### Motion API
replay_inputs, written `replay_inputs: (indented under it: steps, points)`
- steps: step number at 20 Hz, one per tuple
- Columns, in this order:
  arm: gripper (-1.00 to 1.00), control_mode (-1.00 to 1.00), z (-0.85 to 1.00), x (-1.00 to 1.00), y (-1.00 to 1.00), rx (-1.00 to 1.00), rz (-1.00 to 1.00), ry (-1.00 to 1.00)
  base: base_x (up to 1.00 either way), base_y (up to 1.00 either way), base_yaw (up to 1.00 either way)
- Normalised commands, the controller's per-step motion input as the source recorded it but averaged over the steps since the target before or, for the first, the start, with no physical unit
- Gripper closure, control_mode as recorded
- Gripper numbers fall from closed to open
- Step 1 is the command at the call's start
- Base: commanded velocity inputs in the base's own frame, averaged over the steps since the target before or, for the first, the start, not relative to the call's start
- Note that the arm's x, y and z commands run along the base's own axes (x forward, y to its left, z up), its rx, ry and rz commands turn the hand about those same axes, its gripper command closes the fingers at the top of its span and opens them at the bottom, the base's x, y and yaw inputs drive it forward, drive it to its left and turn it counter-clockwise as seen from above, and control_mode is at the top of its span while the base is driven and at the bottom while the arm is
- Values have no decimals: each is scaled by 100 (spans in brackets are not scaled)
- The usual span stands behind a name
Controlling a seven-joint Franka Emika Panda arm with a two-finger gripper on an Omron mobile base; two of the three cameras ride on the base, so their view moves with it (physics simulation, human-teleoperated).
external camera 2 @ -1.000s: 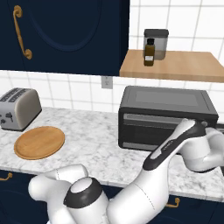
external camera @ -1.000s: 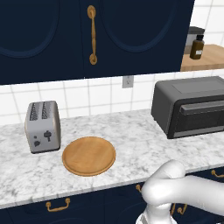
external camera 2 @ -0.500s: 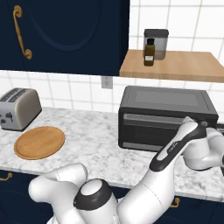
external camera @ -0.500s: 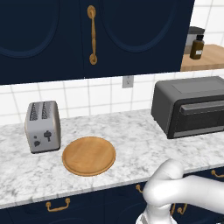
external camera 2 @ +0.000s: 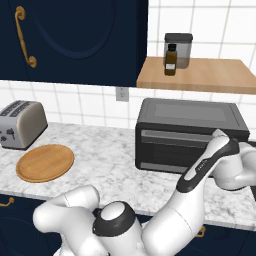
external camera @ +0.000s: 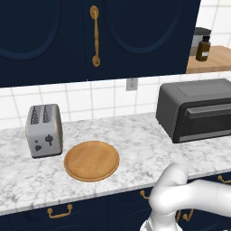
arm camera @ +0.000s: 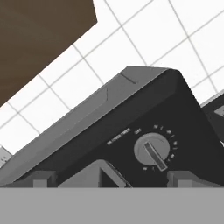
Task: Pick up the kebab skewer and baguette bread, and place them inside the toaster oven. Close the toaster oven door and start by setting the timer.
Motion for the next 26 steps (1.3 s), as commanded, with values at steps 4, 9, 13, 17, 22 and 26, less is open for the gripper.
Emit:
replay_inputs:
  steps: [4,9,13,17,22,26]
  points:
    - [-100,-100,0,0,-24,0,0,-2,0,0,0]
    - [-100,-100,0,6,-15,0,0,-4,0,0,0]
    - [-100,-100,-1,0,0,0,0,0,0,0,0]
    - [-100,-100,-6,5,0,0,0,0,0,0,0]
    - [-100,-100,-14,21,0,0,0,0,0,0,0]
    - [-100,-100,-13,14,0,0,0,0,0,0,0]
